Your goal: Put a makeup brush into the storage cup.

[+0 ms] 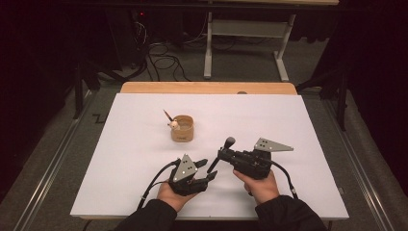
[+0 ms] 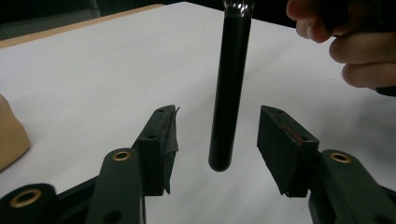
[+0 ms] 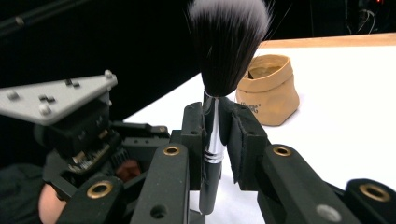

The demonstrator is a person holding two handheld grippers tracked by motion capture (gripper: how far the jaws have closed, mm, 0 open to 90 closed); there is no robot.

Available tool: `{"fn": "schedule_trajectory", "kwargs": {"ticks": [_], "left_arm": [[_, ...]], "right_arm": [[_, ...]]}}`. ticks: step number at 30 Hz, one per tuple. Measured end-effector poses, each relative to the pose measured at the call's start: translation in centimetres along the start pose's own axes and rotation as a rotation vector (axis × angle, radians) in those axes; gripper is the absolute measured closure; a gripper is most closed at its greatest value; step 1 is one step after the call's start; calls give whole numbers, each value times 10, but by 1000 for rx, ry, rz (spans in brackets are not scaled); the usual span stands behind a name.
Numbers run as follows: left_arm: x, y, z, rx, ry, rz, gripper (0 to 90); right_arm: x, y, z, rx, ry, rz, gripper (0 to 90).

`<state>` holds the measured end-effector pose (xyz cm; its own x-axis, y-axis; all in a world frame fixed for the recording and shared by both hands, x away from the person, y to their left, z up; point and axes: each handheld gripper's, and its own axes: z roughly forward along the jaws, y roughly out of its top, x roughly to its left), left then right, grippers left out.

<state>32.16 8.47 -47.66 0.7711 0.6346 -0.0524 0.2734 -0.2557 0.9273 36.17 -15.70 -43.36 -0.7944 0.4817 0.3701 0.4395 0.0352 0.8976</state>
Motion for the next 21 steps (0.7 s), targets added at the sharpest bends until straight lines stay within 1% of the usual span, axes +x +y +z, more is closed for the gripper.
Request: {"fn": "schedule_trajectory", "kwargs": {"ticks": [6, 15, 19, 21], "left_arm": [[0, 1, -1, -13, 3, -6, 476], [0, 3, -4, -26, 18, -18, 474], [0, 4, -4, -36, 4, -21, 471], [-1, 4, -5, -36, 2, -12, 483]], "right_arm": [[6, -2, 3, 28, -18, -68, 789], [16, -5, 9, 91, -59, -178, 788], [18, -7, 11, 108, -69, -204, 789], [19, -7, 12, 120, -72, -206, 789]]}}
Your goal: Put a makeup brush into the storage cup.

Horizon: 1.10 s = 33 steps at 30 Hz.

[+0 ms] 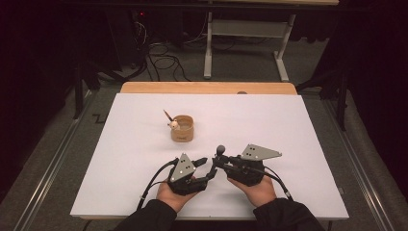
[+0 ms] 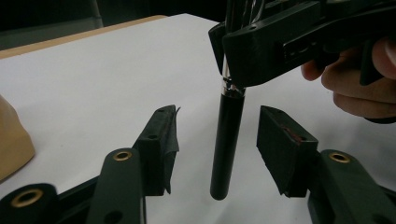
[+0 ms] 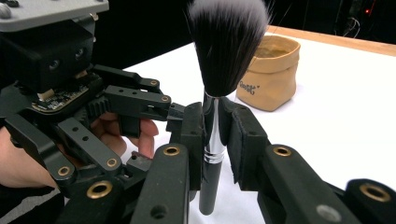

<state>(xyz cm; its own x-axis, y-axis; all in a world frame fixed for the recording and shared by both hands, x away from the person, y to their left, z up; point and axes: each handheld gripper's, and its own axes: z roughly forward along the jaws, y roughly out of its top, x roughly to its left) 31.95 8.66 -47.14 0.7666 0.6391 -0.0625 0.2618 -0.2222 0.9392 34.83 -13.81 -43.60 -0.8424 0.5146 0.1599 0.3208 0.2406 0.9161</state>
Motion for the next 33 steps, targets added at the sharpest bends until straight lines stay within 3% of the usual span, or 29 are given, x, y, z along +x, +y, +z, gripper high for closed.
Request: {"fn": "schedule_trajectory", "kwargs": {"ticks": [11, 21, 33], "left_arm": [[0, 0, -1, 2, -12, 18, 583], [1, -1, -1, 5, -31, 8, 708], [0, -1, -1, 8, -41, 15, 780]], "right_arm": [[6, -1, 6, 40, -3, -39, 789], [8, -1, 8, 46, 7, -38, 789], [9, -2, 9, 48, 7, -35, 788]]}}
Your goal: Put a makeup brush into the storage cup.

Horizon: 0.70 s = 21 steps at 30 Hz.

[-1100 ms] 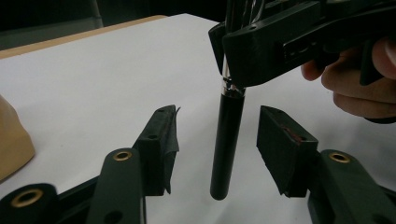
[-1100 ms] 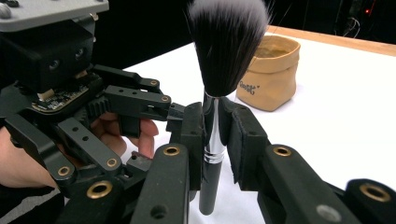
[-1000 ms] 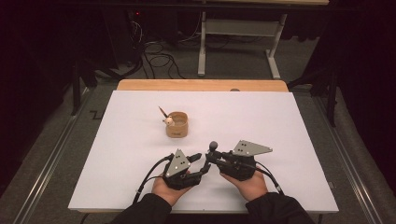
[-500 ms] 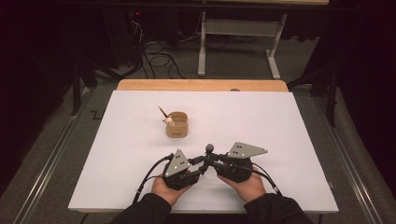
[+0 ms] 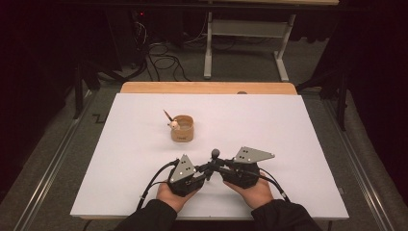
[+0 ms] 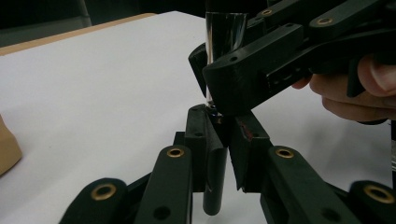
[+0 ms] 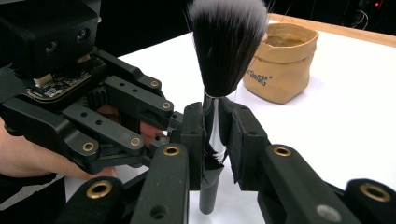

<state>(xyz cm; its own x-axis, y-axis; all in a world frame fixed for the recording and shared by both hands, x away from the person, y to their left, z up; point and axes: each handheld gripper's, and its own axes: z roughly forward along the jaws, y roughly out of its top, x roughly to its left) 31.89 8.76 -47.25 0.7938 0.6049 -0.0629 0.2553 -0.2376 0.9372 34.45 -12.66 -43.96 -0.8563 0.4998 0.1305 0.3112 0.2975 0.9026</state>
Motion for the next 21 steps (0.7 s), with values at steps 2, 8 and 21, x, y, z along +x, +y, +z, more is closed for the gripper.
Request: {"fn": "schedule_trajectory", "kwargs": {"ticks": [2, 8, 21], "left_arm": [[0, 0, 0, 2, 0, 3, 782], [0, 0, 0, 1, -3, 0, 786], [0, 1, 0, 4, -6, -6, 788]], "right_arm": [[0, 0, 0, 1, -1, -1, 788], [0, 0, 0, 0, -2, -1, 786], [0, 0, 0, 1, 0, 3, 779]]}}
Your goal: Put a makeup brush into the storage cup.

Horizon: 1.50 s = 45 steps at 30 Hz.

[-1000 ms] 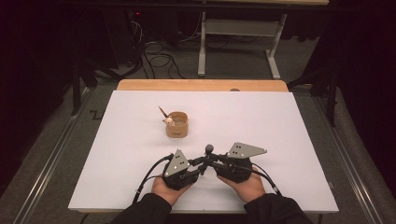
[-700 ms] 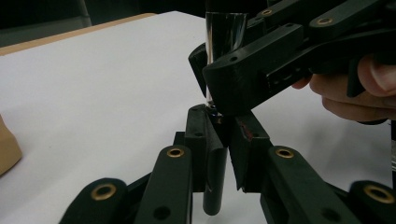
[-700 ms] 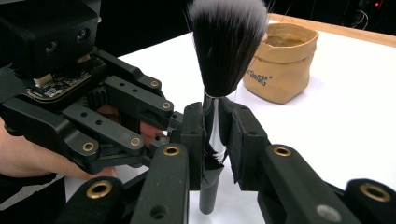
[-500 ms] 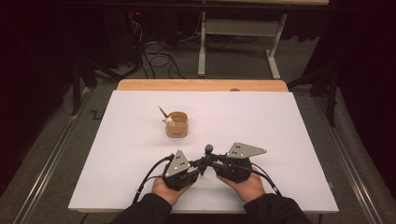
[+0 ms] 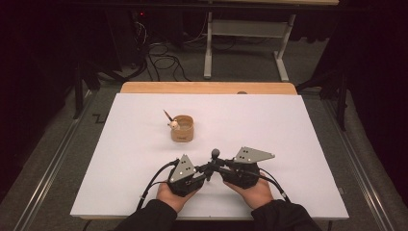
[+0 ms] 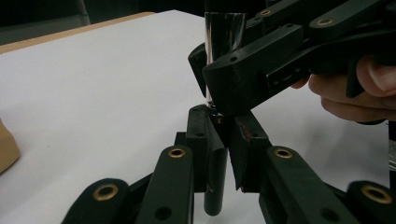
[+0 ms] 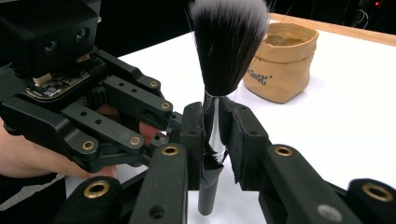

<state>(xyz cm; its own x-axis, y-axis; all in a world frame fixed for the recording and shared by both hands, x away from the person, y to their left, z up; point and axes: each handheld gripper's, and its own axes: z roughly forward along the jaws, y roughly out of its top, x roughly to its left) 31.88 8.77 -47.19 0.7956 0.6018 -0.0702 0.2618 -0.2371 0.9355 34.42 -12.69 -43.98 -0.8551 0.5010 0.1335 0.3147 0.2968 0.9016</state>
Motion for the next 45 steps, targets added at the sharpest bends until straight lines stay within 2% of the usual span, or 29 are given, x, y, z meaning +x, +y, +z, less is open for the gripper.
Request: {"fn": "schedule_trajectory", "kwargs": {"ticks": [12, 22, 28, 33, 45], "left_arm": [[3, 1, -2, -4, 14, -14, 789], [9, 2, -6, -15, 33, -31, 789], [12, 2, -9, -19, 44, -42, 788], [16, 2, -11, -21, 53, -46, 788], [22, 2, -18, -35, 66, -64, 788]], "right_arm": [[-2, 1, -3, -20, 7, 9, 669], [-3, 2, -10, -30, 6, -12, 588], [-7, 2, -19, -31, -25, -22, 495], [-12, 1, -22, -30, -53, -11, 403], [-27, -1, -38, -28, -107, 6, 261]]}}
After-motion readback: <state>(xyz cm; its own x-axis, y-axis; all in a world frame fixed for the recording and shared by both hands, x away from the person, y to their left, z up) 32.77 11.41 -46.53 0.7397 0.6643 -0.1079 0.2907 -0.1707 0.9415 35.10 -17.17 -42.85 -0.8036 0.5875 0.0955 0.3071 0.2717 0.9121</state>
